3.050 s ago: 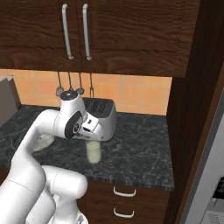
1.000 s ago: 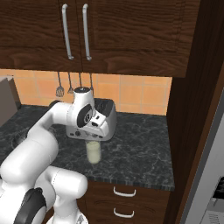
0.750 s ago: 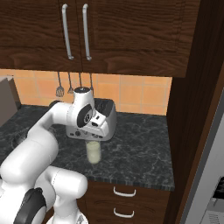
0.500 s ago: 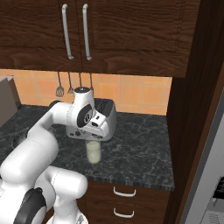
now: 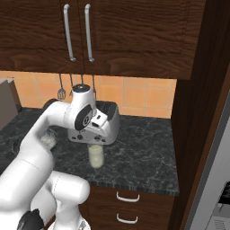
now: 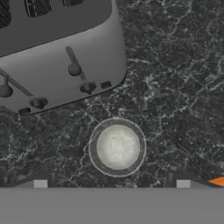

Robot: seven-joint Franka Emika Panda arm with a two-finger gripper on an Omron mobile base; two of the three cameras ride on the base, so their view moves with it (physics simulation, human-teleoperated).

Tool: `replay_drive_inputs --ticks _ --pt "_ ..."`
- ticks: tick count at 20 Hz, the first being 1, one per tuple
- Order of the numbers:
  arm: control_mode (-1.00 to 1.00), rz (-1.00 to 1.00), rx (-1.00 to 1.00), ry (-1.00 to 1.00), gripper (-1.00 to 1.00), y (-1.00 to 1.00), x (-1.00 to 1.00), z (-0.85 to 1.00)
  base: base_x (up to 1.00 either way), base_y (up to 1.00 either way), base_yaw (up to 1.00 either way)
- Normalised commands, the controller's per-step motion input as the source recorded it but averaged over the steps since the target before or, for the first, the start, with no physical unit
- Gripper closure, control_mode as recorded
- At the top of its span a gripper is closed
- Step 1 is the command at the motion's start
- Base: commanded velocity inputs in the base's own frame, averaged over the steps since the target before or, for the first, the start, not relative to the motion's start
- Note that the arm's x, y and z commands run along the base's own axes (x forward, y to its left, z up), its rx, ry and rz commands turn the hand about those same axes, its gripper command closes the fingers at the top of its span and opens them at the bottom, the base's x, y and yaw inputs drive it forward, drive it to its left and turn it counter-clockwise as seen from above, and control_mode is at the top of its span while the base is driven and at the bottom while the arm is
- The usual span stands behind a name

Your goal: Grab a lemon wedge from the fridge and one ice cube from the ice bowl, and put them in the glass of lemonade.

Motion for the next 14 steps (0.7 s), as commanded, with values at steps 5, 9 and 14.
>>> replay_drive_inputs --ticks 5,9,14 --pt "-1.0 0.0 0.0 -0.15 -1.0 0.22 -0.2 0.34 0.0 0.0 0.0" --pt "-1.0 0.05 0.0 -0.1 -1.0 0.86 -0.55 0.0 0.0 0.0 0.0" --pt "-1.0 0.13 0.0 0.0 -1.0 0.53 -0.97 0.0 0.0 0.0 0.0"
